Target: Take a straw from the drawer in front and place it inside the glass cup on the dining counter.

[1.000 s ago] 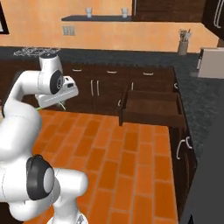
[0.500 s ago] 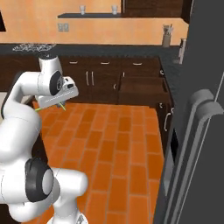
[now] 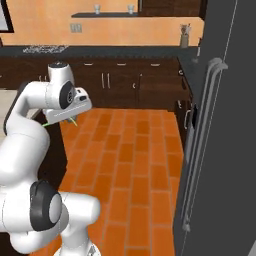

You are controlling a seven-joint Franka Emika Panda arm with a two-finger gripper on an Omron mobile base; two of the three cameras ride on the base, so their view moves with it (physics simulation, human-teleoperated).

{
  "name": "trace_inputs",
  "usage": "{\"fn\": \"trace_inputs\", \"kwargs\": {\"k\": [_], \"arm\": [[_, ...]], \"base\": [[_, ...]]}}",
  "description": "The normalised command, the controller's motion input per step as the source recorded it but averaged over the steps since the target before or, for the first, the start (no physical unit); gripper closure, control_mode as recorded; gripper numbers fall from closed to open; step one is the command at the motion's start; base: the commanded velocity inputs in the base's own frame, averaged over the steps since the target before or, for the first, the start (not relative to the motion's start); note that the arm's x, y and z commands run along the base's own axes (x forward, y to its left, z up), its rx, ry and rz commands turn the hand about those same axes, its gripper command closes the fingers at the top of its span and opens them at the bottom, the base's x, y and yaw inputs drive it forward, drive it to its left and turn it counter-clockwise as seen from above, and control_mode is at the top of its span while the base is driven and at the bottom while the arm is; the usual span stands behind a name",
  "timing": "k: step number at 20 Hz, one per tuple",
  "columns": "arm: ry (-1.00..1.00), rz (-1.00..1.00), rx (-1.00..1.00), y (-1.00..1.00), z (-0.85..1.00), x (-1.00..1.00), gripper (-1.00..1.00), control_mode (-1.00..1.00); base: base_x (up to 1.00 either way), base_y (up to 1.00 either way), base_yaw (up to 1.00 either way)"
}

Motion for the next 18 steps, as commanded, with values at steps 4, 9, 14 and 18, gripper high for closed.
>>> {"fn": "trace_inputs", "kwargs": {"k": [4, 9, 14, 18], "arm": [[0.0, 0.0, 0.0, 0.0, 0.0, 0.0, 1.0, 1.0], [0.0, 0.0, 0.0, 0.0, 0.0, 0.0, 1.0, 1.0], [0.0, 0.0, 0.0, 0.0, 0.0, 0.0, 1.0, 1.0], [0.0, 0.0, 0.0, 0.0, 0.0, 0.0, 1.0, 1.0]], "base": [[-1.0, 0.59, 0.09], [-1.0, 0.6, 0.08], [-1.0, 0.59, 0.04], [-0.95, 0.84, 0.0]]}}
